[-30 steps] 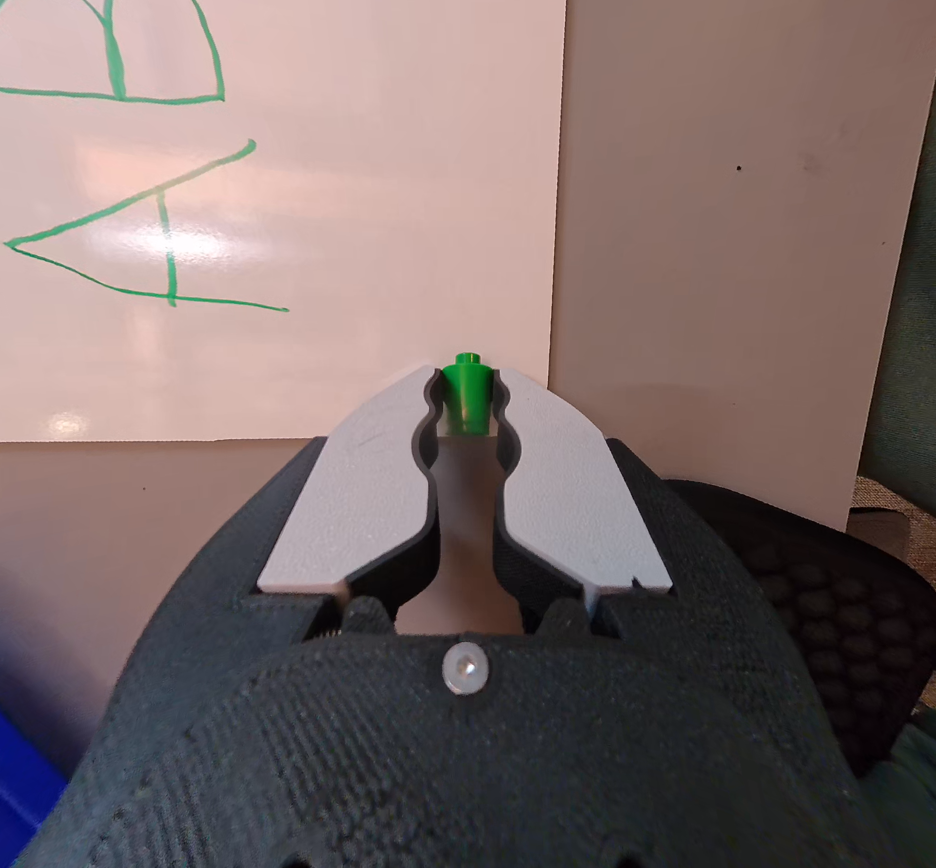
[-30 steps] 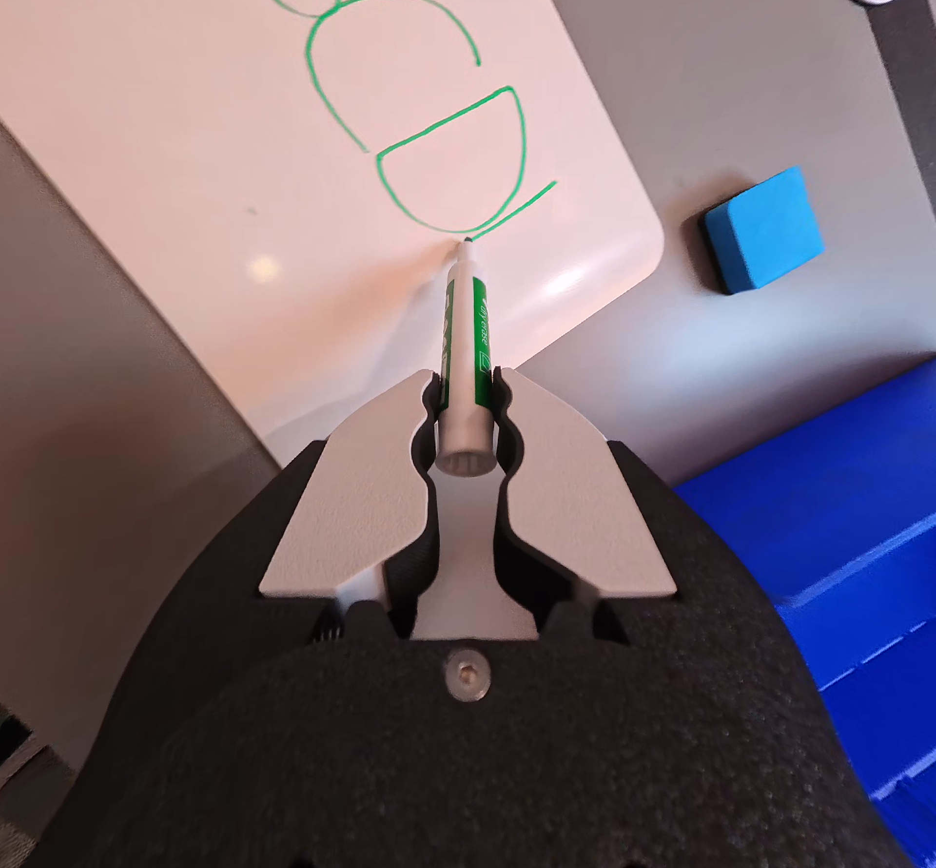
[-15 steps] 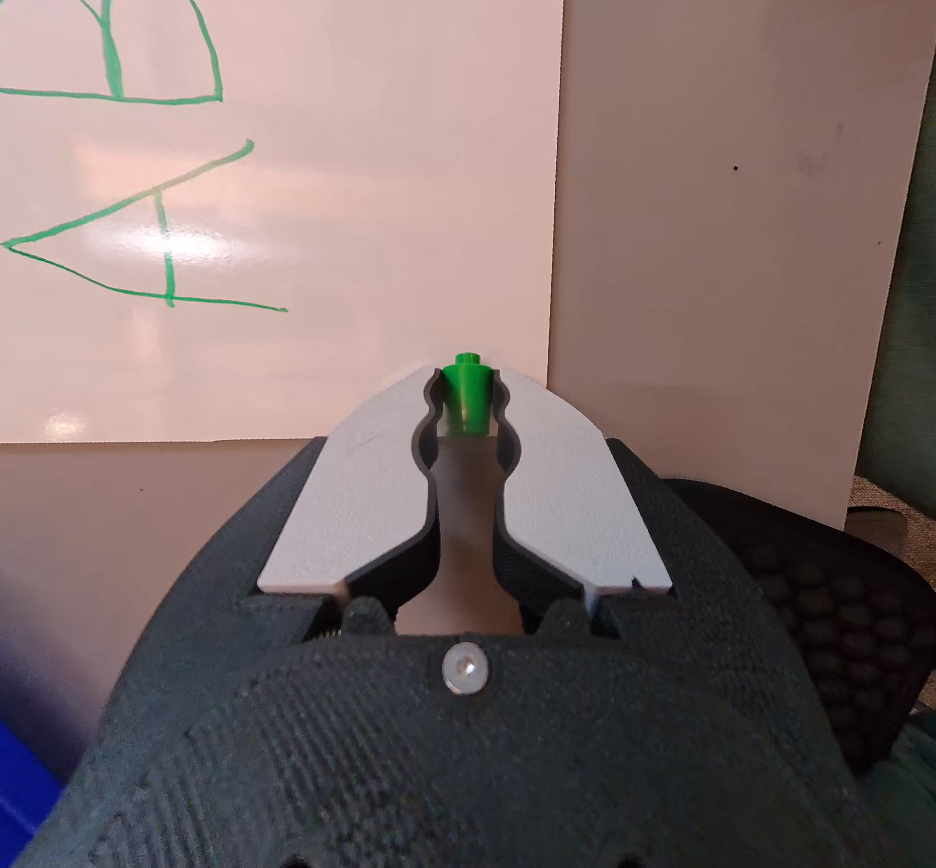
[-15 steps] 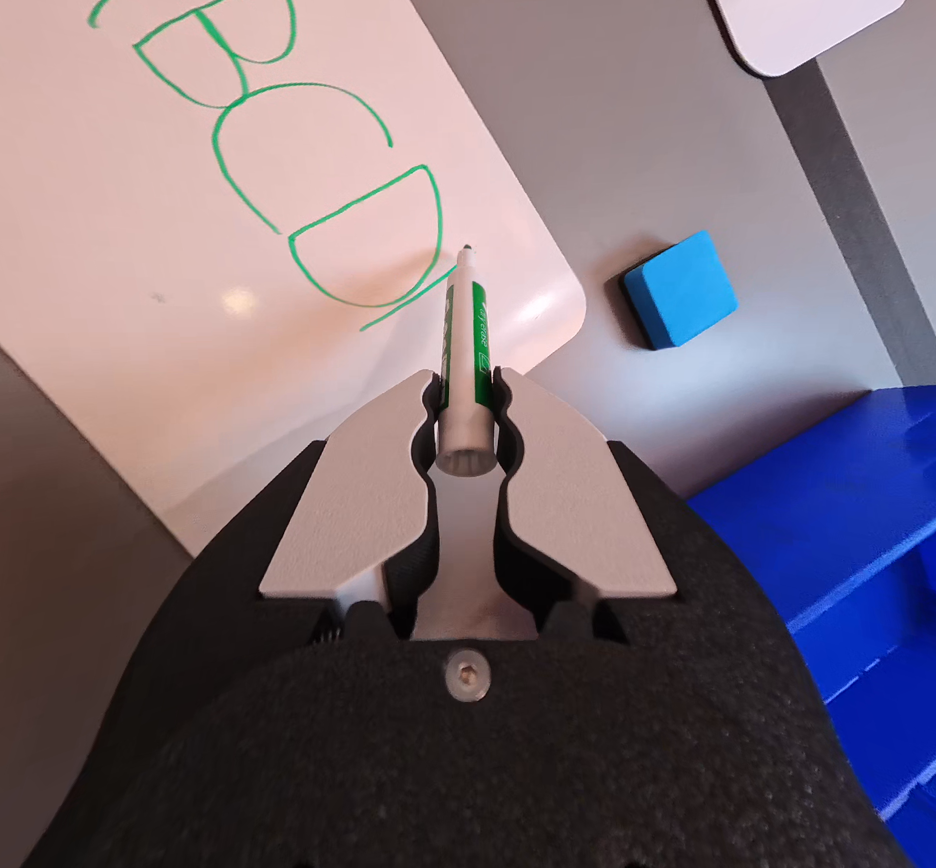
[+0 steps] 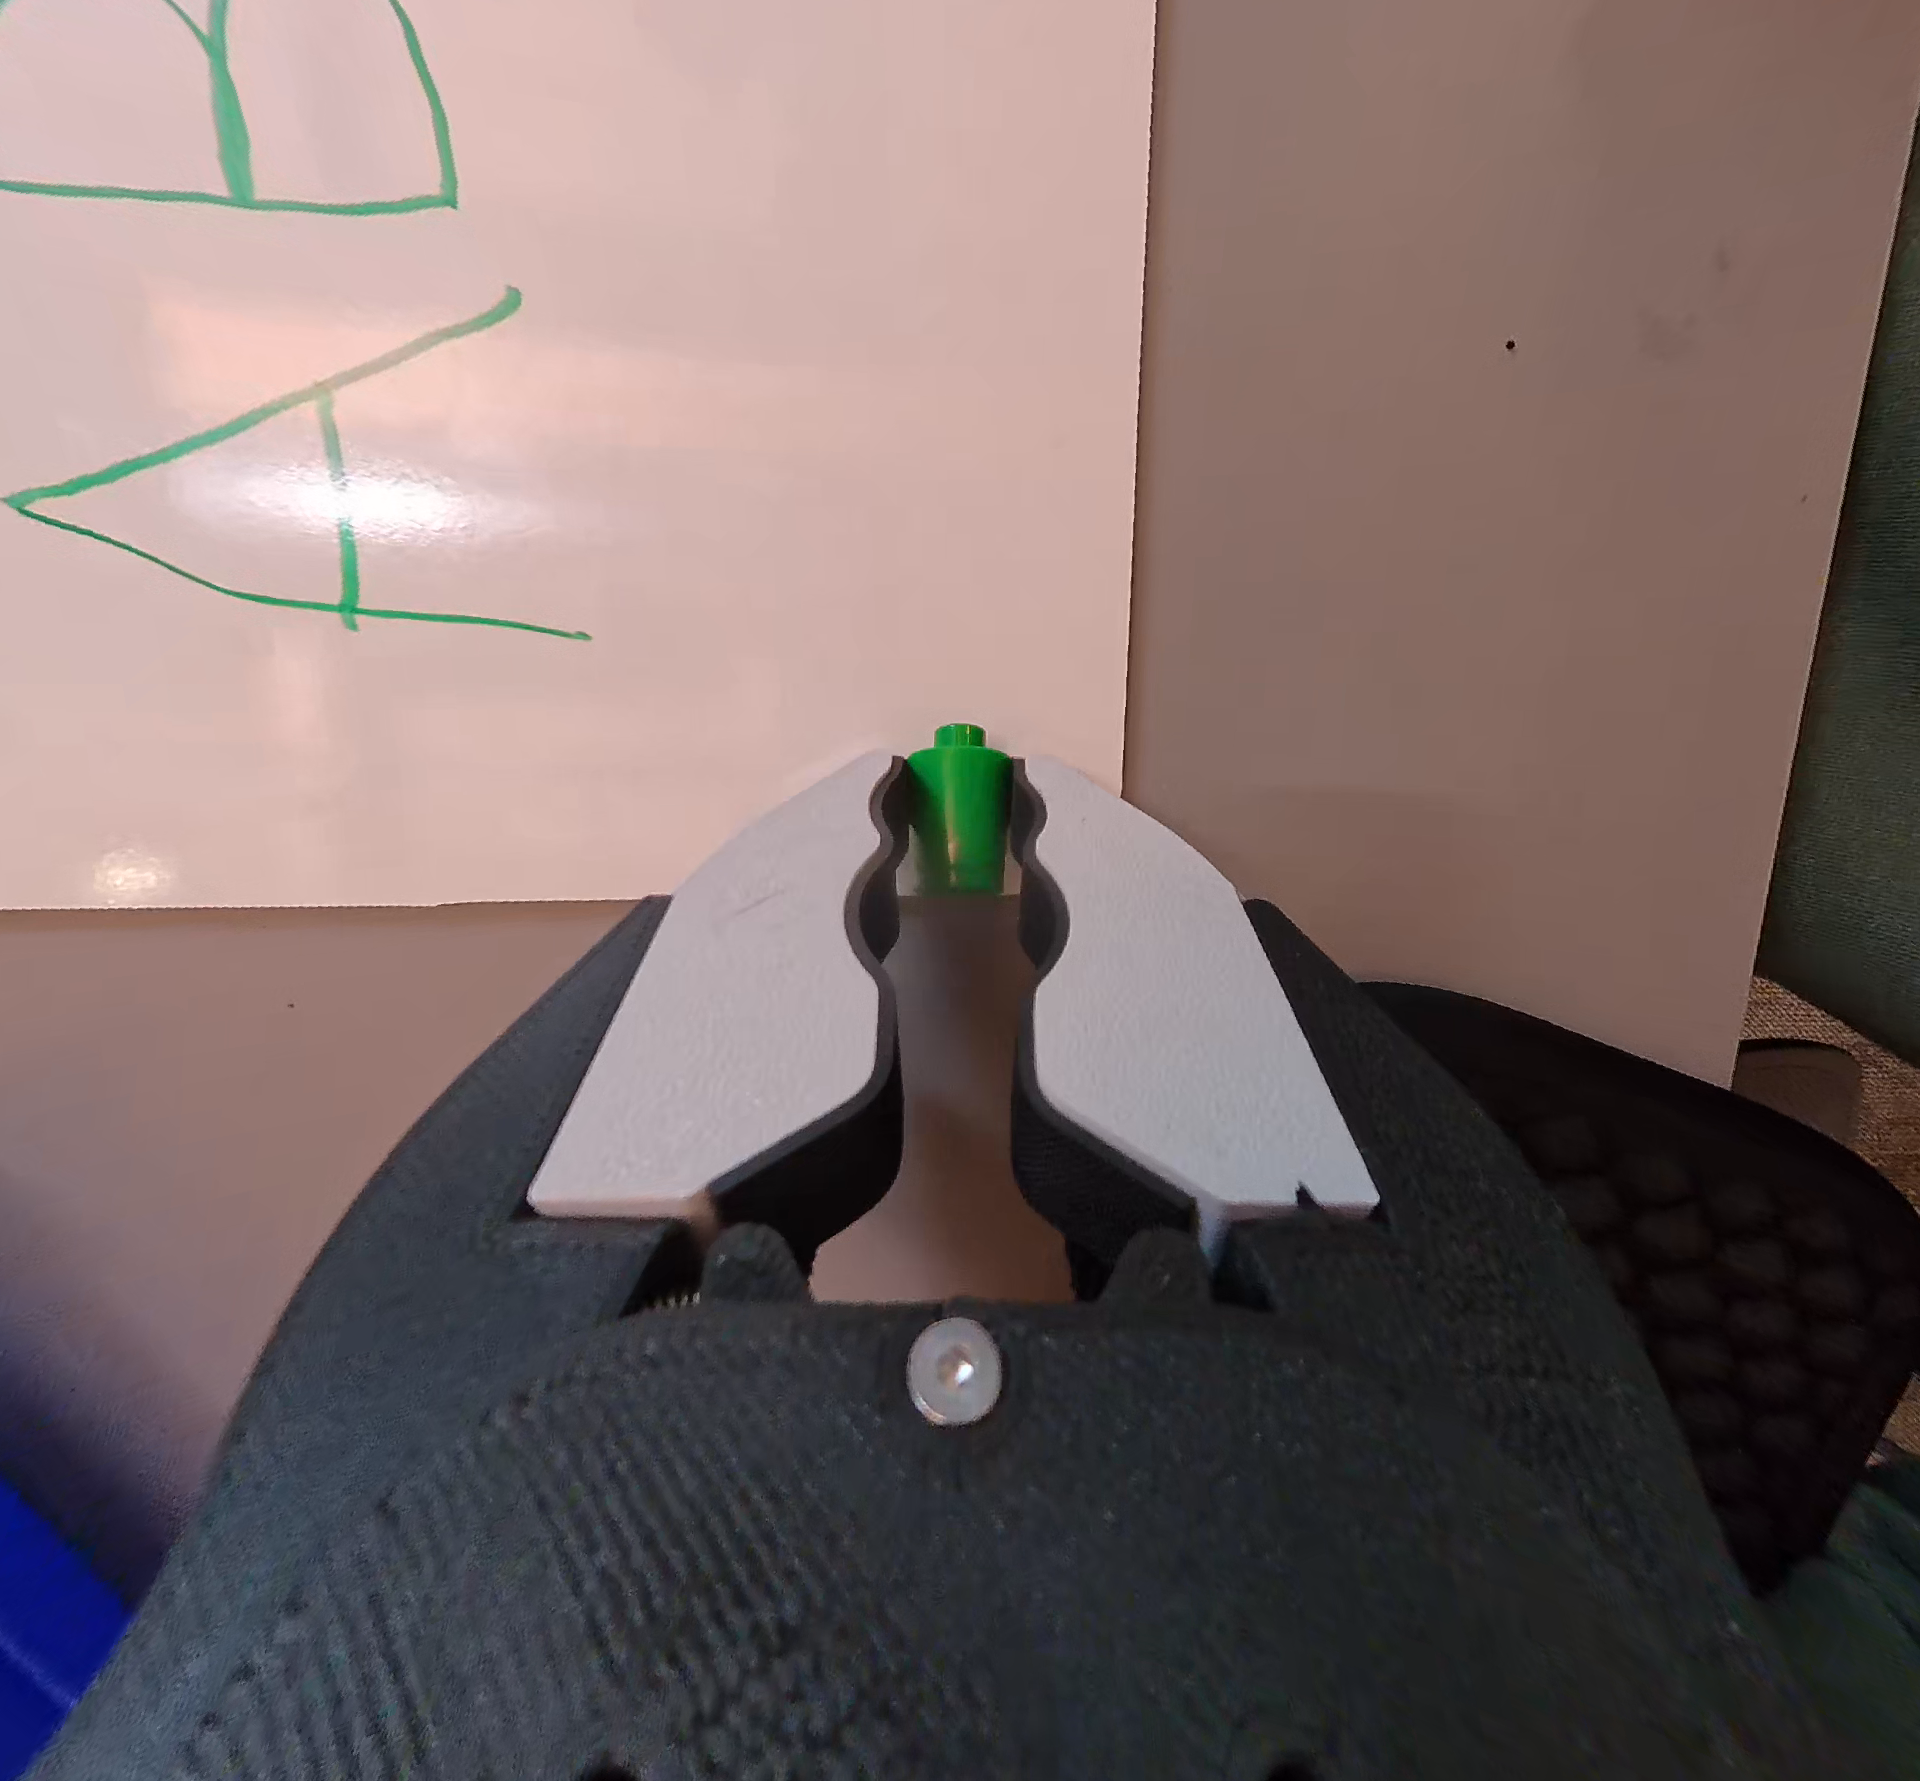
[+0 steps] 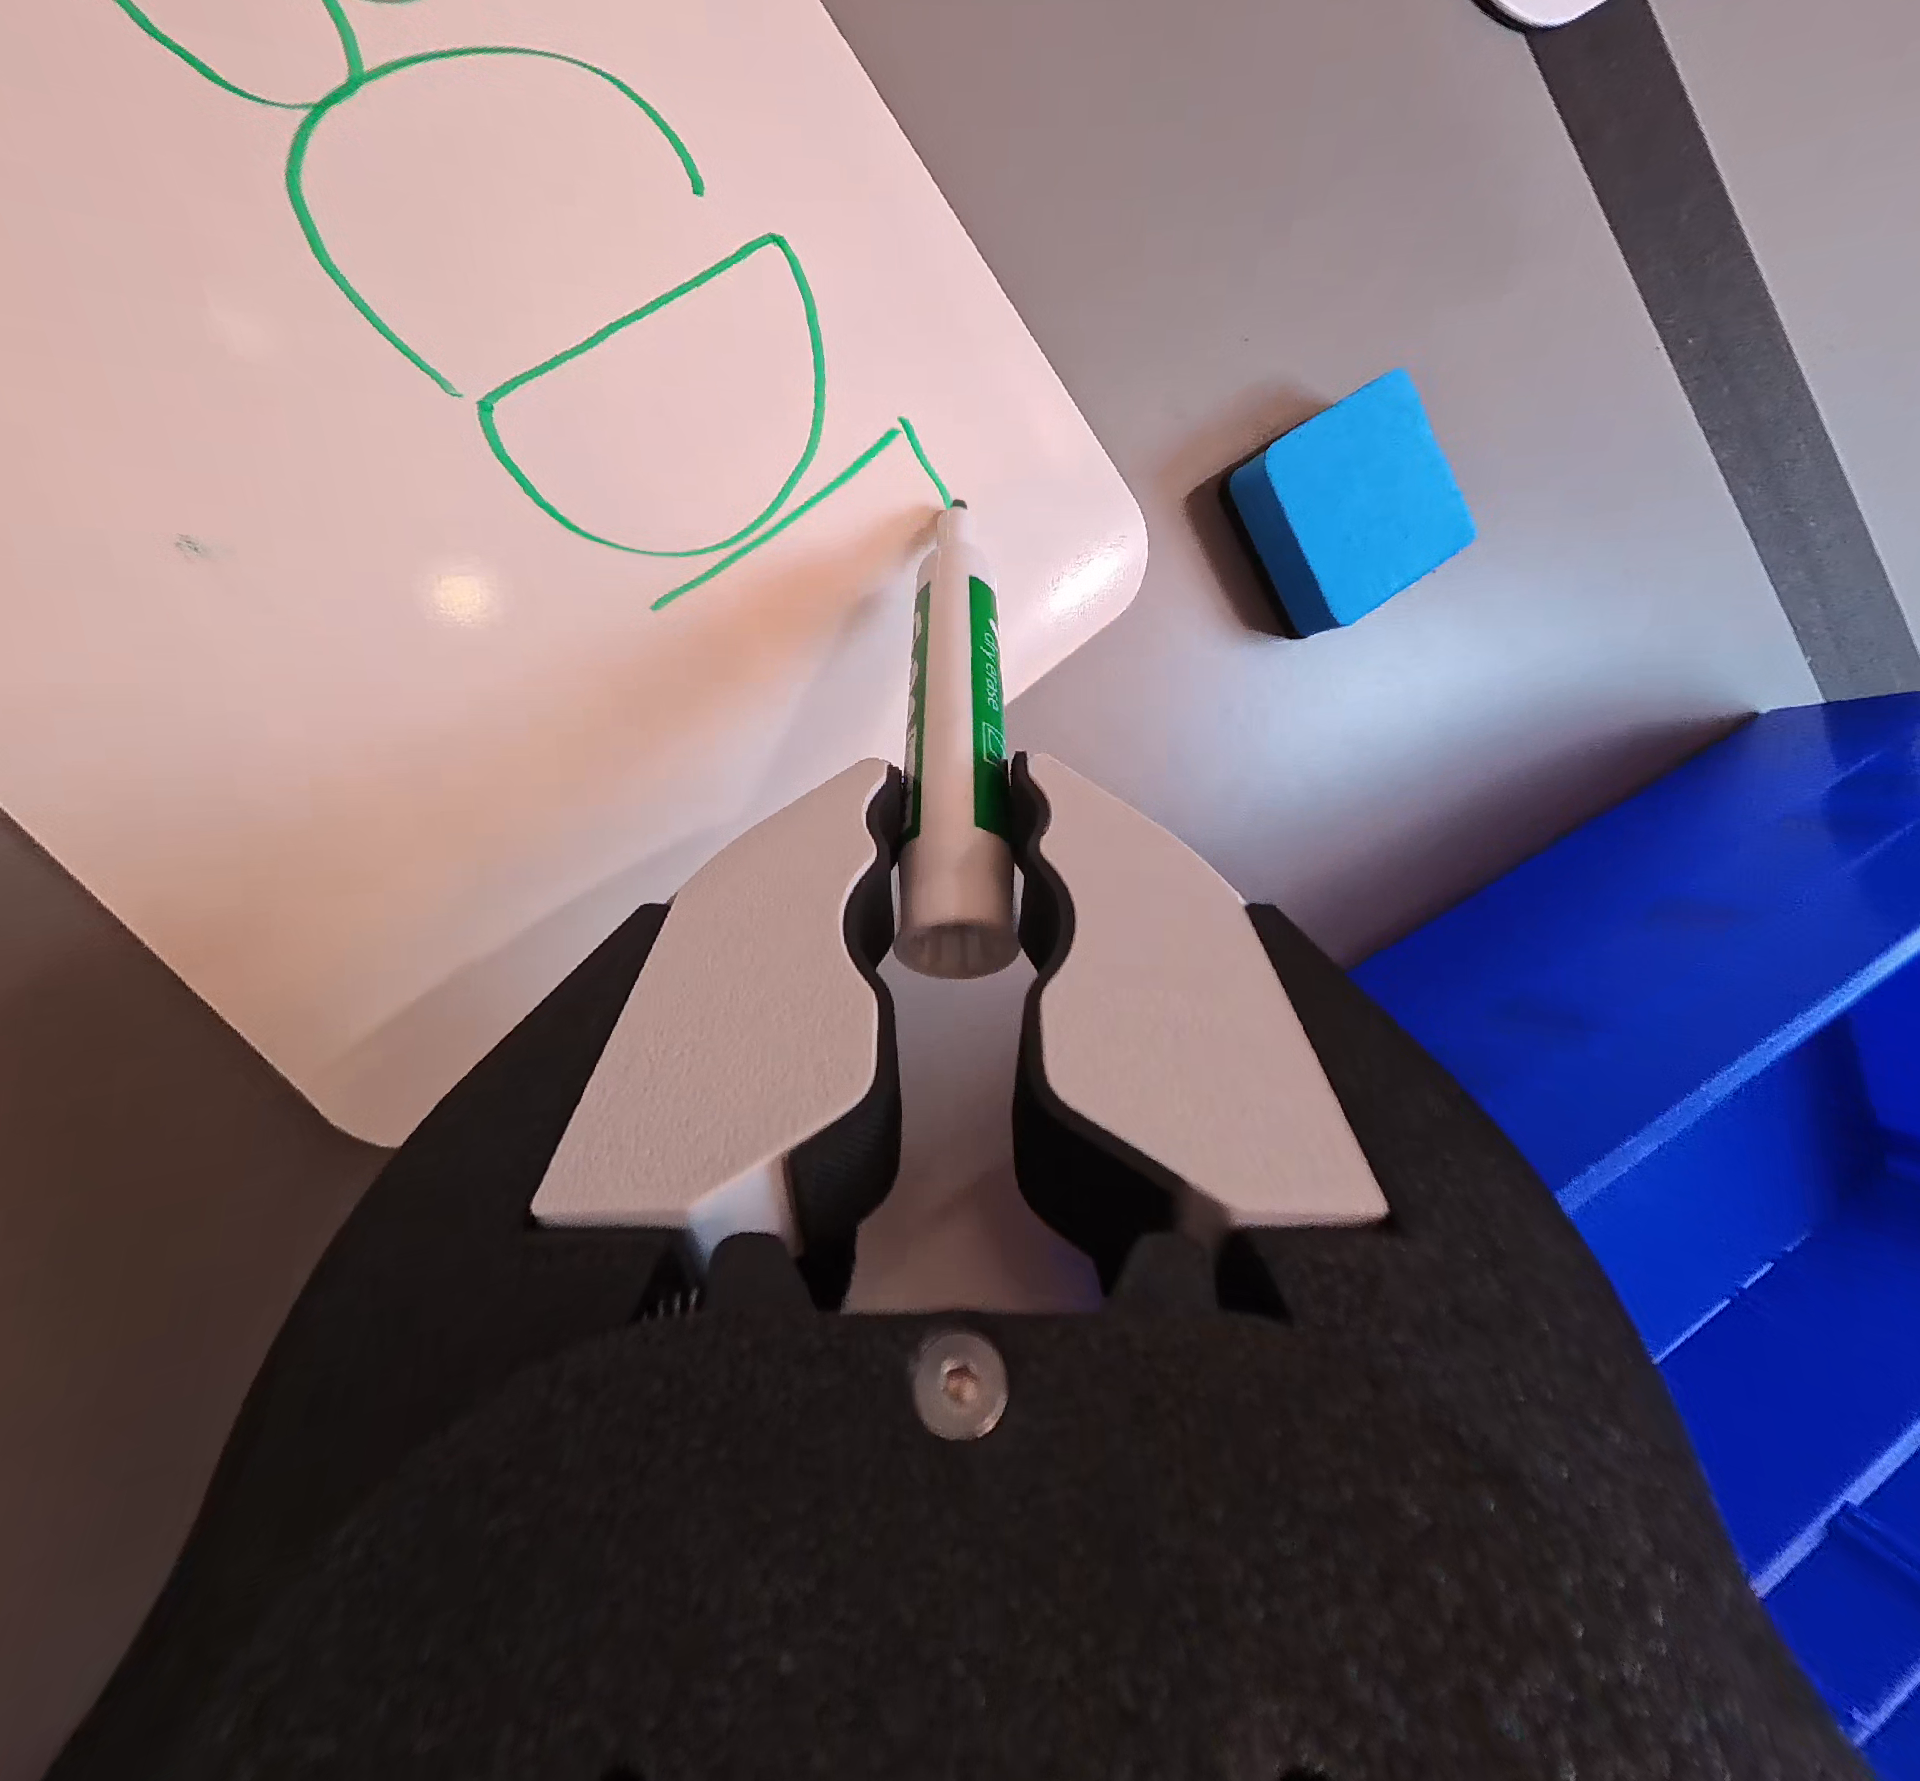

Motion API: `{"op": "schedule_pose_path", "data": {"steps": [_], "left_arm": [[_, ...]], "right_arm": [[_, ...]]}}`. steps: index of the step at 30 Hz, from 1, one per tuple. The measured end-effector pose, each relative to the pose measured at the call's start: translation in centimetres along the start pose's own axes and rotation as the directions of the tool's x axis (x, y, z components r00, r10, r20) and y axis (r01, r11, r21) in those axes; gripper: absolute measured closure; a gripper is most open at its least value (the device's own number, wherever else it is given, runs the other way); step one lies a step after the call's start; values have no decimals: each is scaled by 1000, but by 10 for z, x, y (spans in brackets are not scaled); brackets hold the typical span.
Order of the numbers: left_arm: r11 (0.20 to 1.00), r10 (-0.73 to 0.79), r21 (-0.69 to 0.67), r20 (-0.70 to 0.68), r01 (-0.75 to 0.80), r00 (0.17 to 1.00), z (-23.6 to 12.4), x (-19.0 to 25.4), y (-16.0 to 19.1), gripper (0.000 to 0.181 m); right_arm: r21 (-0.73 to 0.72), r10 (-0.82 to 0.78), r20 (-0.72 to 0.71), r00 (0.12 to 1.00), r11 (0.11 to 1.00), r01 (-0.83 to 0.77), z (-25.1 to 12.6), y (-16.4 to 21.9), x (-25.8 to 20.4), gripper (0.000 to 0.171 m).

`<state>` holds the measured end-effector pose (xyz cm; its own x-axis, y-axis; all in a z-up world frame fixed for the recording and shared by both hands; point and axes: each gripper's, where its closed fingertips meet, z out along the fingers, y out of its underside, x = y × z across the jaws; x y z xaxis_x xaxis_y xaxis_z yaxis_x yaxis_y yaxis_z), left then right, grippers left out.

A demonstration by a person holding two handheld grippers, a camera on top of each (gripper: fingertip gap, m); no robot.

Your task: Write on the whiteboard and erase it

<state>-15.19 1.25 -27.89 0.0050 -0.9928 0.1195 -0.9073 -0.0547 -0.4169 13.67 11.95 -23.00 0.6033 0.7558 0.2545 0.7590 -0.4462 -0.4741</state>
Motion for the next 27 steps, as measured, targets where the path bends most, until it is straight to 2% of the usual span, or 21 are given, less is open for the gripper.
{"op": "schedule_pose_path", "data": {"steps": [6,18,27], "left_arm": [[1000,1,0,-1,-1,1000,0,0,0,162],[1000,1,-1,-1,-1,1000,0,0,0,162],[1000,0,0,-1,0,1000,0,0,0,162]], "right_arm": [[21,-18,37,999,1000,18,-3,-9,-16,151],[3,4,34,999,1000,-4,-12,7,-15,151],[25,-45,84,995,999,43,-21,1,-44,151]]}}
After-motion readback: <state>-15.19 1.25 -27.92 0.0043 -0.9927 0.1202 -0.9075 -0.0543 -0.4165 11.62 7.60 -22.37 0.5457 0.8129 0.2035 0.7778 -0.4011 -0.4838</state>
